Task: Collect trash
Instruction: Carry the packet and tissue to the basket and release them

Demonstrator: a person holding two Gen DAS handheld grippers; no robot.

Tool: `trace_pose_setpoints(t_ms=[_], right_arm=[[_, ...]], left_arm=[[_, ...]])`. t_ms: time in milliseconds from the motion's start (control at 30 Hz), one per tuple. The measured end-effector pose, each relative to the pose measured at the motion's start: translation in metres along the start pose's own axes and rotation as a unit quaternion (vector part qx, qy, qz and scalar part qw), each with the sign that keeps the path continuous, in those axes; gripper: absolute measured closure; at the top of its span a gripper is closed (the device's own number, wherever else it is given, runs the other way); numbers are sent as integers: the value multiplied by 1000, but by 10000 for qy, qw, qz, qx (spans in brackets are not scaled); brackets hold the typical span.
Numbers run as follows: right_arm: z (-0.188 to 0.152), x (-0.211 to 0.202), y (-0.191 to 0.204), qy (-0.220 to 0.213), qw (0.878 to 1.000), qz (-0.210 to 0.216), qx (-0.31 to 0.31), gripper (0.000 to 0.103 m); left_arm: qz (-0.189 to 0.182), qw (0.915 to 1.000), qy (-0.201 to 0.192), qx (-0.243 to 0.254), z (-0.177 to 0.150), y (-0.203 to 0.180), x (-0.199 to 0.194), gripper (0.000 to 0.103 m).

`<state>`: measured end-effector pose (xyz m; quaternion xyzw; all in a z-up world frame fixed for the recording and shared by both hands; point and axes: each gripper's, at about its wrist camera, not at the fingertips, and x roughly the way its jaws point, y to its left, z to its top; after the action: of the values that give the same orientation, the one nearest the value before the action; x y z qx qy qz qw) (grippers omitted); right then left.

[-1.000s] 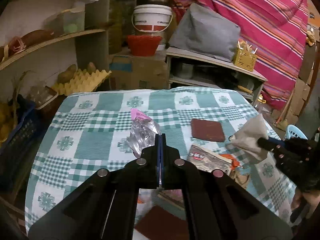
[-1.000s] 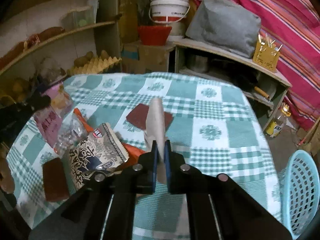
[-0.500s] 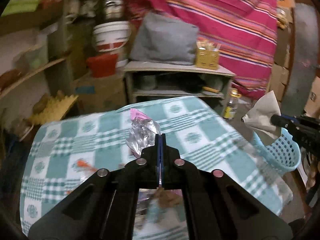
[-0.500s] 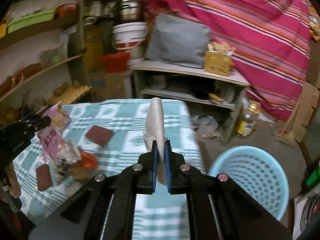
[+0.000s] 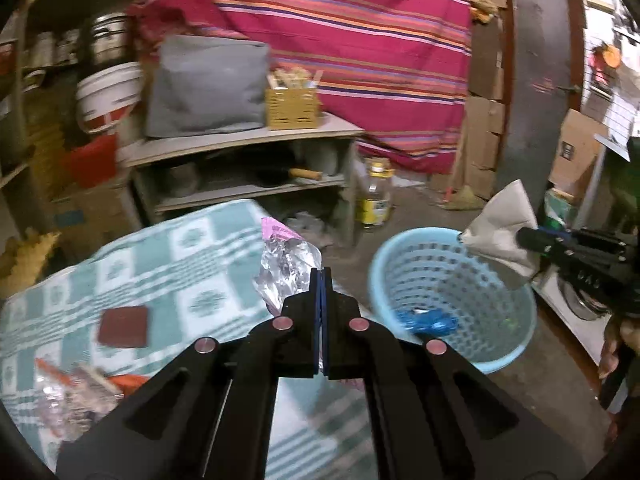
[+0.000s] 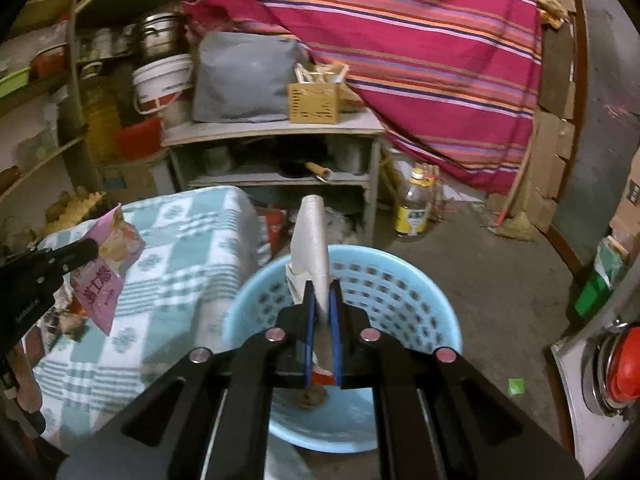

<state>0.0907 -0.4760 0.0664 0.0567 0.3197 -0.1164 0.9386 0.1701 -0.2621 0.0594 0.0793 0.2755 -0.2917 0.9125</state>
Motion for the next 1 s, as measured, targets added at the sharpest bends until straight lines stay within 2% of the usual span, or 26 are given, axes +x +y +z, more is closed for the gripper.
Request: trace_pose_setpoints(t_ms=[200,367,733,767,833,867,900,1000], right_arm=[[-6,7,-35,59,9997,-80,238,96],[-8,16,-49,101,9995,-85,302,96],[-3,28,-64,101,9990,-146,404,96],[-3,28,-65,106,9990,-153,409,96],[-3,29,-66,116,9989,-163,420,96],[-3,30,-66,119,9989,-163,426,96],[-3,30,-66,121,9989,-159,431,96],[-3,30,-66,121,9989,-150,424,96]], left_arm=[[-363,9992,58,150,8,-44,26,103],[-576,9981,187,148,16,-69,50,103],[-822,9955,394,241,29,-97,83,102],[-844,9953,413,247,29,-97,83,99],[-839,9950,457,274,30,-97,85,84],[-791,9955,442,277,30,-97,84,69],[-754,9959,408,273,30,-96,82,60],[-720,9964,356,250,31,-91,77,59]])
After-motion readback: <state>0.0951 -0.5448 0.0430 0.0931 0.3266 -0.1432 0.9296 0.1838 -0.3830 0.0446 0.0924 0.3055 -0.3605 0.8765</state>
